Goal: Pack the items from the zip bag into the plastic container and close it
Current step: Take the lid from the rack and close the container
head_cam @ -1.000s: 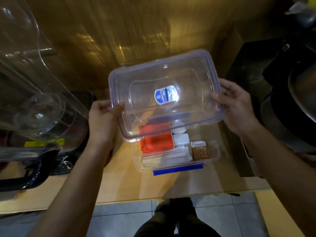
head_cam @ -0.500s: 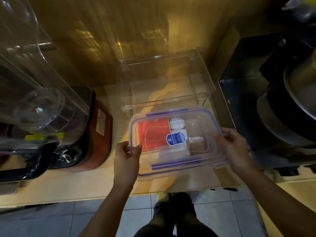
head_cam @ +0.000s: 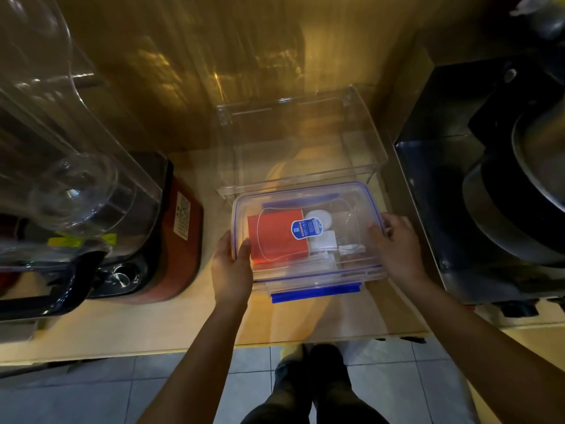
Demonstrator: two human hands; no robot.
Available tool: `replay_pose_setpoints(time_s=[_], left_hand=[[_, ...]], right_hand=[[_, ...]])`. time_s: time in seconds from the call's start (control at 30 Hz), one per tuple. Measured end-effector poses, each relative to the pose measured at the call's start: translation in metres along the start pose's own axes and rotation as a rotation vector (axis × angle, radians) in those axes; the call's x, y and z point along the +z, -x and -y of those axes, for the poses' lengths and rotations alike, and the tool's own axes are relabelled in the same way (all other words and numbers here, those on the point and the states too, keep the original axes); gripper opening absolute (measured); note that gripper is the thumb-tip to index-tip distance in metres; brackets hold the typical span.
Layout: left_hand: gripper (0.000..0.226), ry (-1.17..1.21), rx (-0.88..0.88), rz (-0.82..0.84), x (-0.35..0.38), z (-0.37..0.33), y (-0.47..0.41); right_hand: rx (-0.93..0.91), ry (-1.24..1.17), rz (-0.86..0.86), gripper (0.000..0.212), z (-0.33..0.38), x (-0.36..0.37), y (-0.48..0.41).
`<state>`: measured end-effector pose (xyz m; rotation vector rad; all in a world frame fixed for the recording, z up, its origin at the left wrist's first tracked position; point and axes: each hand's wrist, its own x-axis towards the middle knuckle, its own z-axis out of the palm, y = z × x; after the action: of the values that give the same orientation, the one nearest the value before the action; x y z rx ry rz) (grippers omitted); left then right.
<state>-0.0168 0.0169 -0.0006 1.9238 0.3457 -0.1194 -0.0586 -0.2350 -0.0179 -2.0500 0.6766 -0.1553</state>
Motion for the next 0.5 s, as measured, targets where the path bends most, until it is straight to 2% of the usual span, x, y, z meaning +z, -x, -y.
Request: replay_pose_setpoints(time_s=[0.1,0.2,0.37,0.5], left_hand=[[0.039,0.035,-0.052,0.002,0.001,0.004,-0.001],[0.039,0.048,-0.104,0.027,0.001,0.010,-0.001],[0.047,0.050,-0.234,0.144,-0.016,0.016,-0.004],[0.045,0.073,-0.311,0.195,-0.029,0.023,-0.009]], right_hand=[[0.056,-0.071,0.047,0.028,0.000,-0.002,0.001],[0.136,-0.215,0.176,0.013,-0.001,-0.006,0.004],[0.196,-0.212,0.214,0.039,-0.010,-0.012,0.007],[0.210,-0.201,0.237,0.041,-0.014,-0.015,0.011]])
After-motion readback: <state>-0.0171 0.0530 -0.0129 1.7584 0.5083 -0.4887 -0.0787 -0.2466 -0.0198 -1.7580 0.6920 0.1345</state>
